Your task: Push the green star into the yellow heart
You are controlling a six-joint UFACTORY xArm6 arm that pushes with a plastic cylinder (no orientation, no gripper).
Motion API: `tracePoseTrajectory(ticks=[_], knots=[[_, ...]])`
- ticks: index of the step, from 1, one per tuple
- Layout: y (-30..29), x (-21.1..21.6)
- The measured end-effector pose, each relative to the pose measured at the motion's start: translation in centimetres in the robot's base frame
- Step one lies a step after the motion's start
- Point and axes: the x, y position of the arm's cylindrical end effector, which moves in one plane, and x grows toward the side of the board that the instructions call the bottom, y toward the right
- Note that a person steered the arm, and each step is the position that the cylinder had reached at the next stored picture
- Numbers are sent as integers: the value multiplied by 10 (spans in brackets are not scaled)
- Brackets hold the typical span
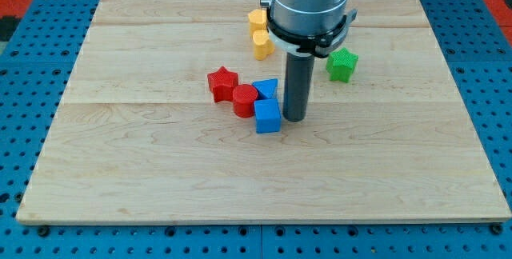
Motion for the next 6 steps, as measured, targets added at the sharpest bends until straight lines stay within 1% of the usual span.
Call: tracePoseTrajectory(ticks=[1,2,3,4,5,6], knots=[[48,18],[81,7],[90,-41],[77,-95],[46,-135],[0,-161]])
